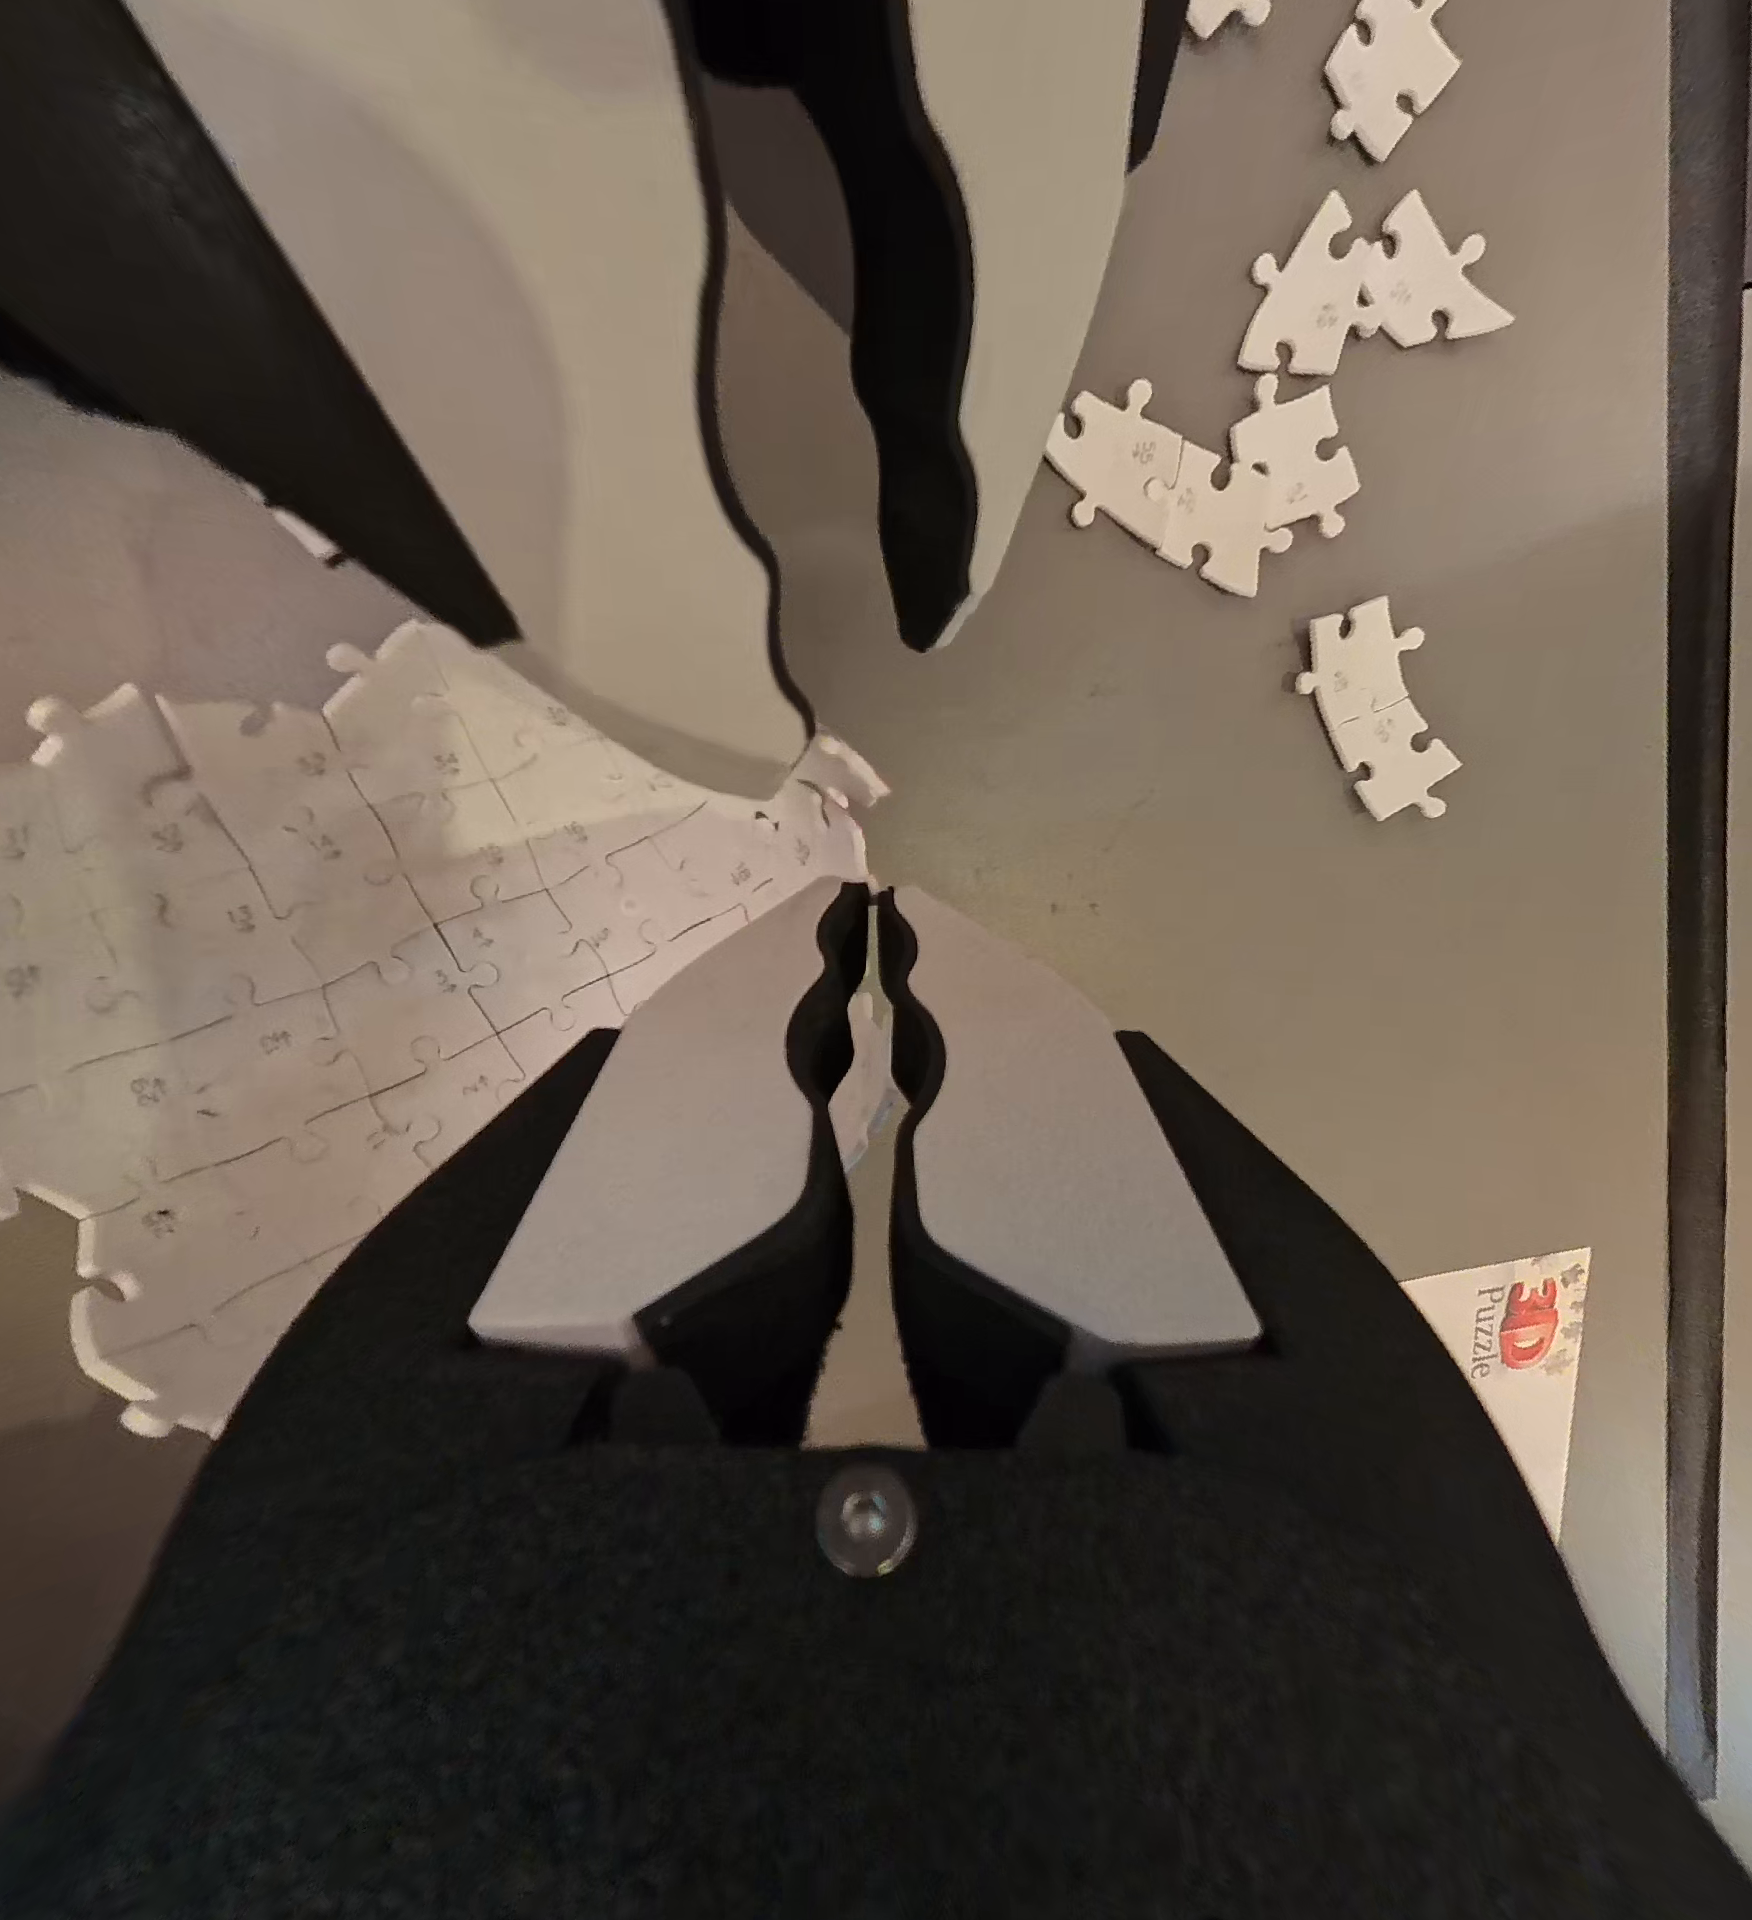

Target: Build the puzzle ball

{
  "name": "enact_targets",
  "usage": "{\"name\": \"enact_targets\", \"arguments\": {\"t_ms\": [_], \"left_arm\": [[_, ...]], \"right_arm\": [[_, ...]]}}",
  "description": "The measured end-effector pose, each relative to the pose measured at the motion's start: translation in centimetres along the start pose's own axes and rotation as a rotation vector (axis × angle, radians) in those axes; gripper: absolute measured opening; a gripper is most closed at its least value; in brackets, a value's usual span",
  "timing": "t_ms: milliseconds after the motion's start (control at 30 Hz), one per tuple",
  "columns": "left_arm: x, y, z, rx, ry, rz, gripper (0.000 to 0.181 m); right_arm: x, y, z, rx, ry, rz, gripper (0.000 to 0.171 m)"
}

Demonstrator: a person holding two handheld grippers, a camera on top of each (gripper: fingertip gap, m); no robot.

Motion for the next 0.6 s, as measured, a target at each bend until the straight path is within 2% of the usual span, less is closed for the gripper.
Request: {"name": "enact_targets", "arguments": {"t_ms": [233,600], "left_arm": [[0.01,-0.07,-0.15,0.007,-0.008,0.03,0.005],[0.02,-0.36,-0.24,0.0,-0.006,0.087,0.004]], "right_arm": [[-0.01,-0.04,0.04,-0.037,-0.013,0.009,0.002],[-0.55,-0.28,0.31,-0.049,-0.037,-0.058,0.002]]}}
Point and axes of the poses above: each gripper's, where its closed fingertips meet, z out along the fingers, x out of its underside, y = z × x across the jaws, the point moved 2 cm from there along -z, back along the fingers, and after that the axes turned 7 degrees about x, right-handed, at the moved point
